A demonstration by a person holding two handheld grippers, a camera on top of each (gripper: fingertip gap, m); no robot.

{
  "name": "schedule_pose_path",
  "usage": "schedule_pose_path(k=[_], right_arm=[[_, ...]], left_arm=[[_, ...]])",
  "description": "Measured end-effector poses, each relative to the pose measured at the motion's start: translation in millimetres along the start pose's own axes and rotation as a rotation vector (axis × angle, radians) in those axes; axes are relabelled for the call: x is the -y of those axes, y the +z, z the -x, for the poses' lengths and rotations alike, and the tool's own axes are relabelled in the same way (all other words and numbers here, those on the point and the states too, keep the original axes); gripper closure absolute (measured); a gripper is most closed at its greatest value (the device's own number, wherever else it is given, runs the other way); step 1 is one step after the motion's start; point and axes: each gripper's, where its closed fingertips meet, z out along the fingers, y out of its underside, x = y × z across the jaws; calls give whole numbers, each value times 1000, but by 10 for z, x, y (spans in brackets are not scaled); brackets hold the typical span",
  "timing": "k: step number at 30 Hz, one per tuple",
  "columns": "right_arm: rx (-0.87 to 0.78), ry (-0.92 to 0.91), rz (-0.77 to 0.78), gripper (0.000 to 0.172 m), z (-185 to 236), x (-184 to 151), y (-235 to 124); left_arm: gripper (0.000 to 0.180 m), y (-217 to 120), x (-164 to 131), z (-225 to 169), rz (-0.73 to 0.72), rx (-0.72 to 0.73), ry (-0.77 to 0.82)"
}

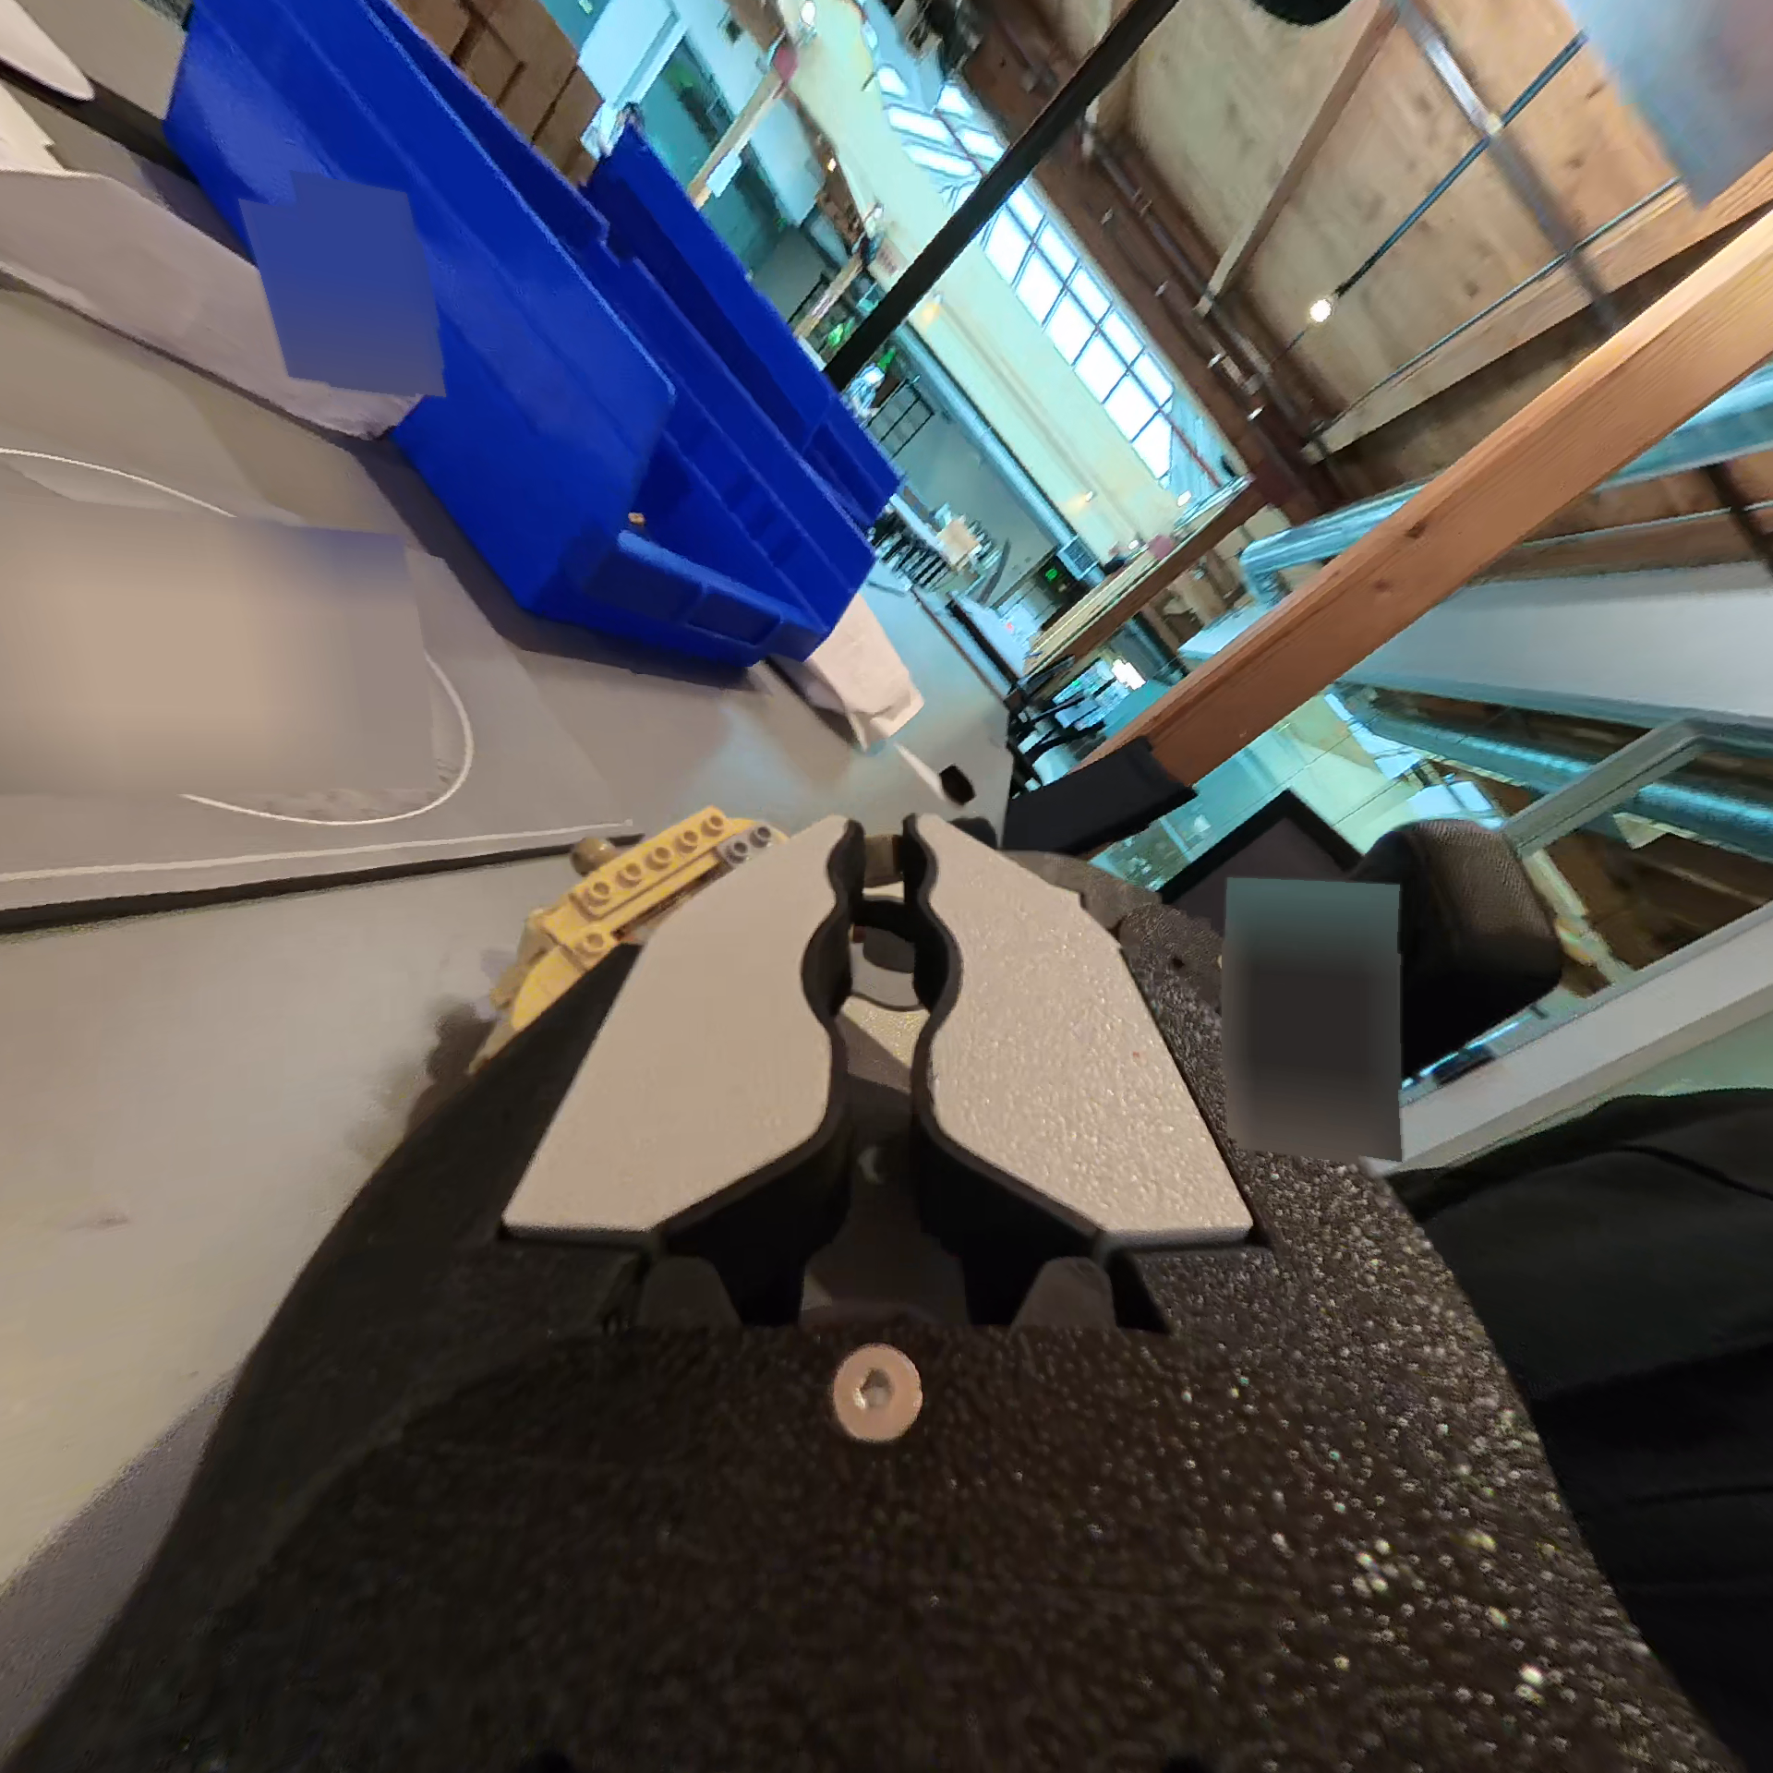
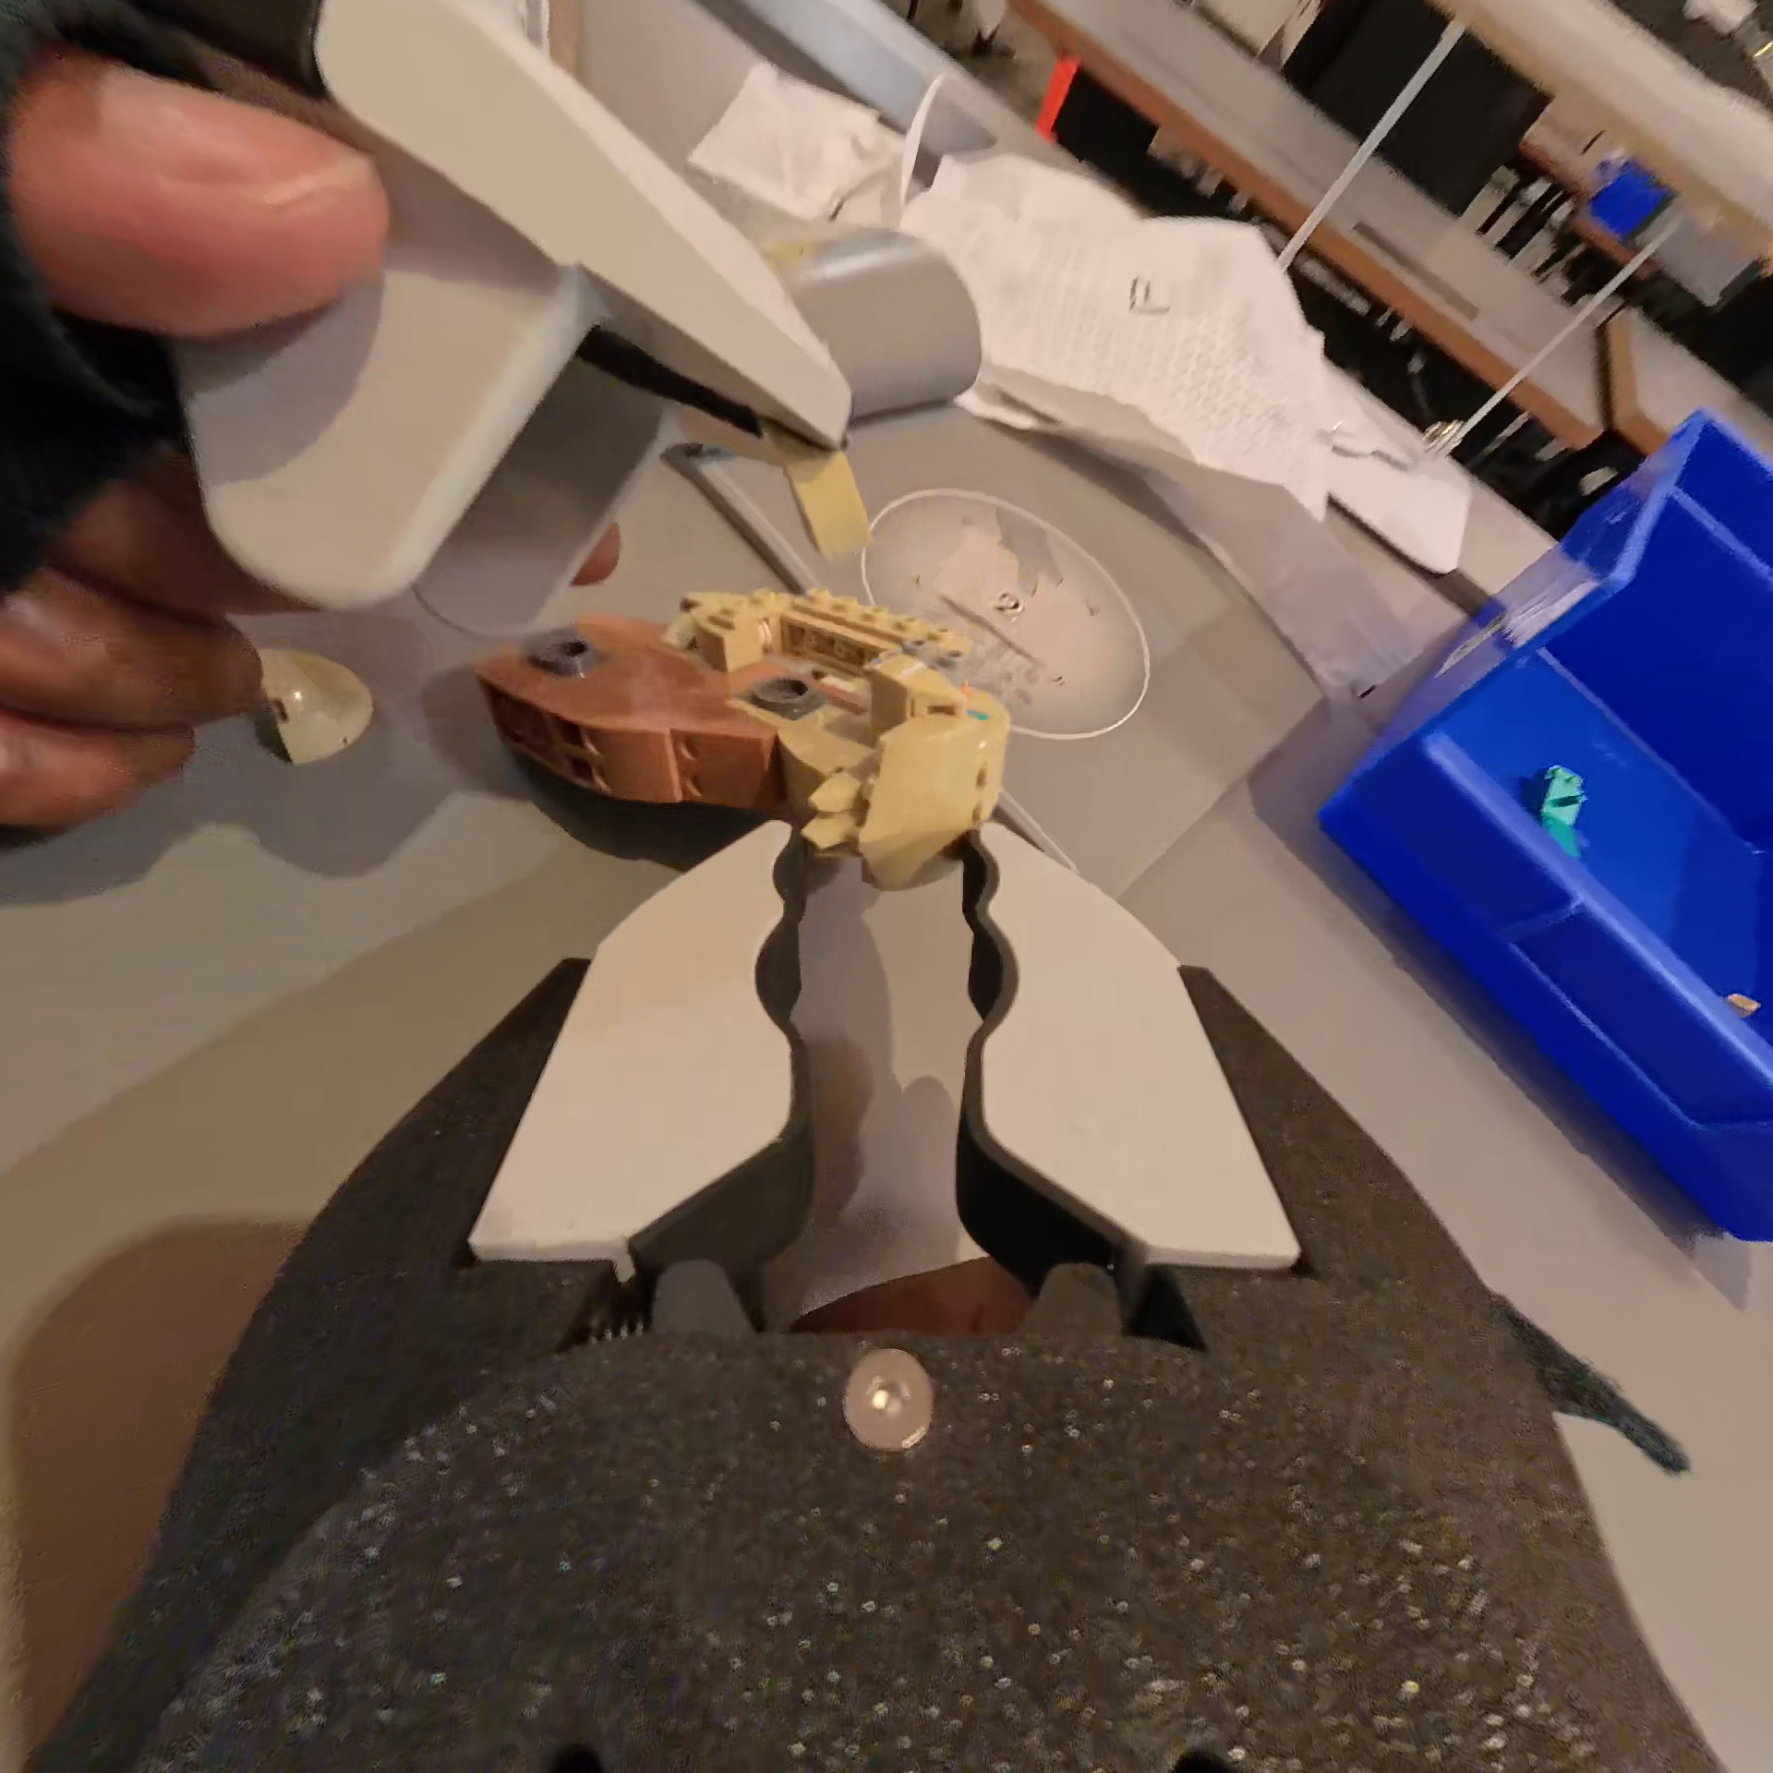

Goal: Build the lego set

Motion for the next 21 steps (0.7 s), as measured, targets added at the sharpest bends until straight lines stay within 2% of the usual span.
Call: schedule_pose_path(k=[5,10,12,16,18,21], right_arm=[[132,7,127,140,71,-180,60],[274,149,163,133,101,-245,-25],[361,280,148,133,145,-218,-127],[554,701,87,135,236,-40,-316],[603,869,74,135,269,2,-341],[619,1016,92,130,351,-22,-304]], left_arm=[[174,-19,-9,70,62,50,60],[174,-61,40,64,99,55,103],[174,-82,72,91,123,71,137],[174,-88,154,206,173,115,215],[174,-63,171,275,218,131,255],[173,-8,194,378,293,139,309]])
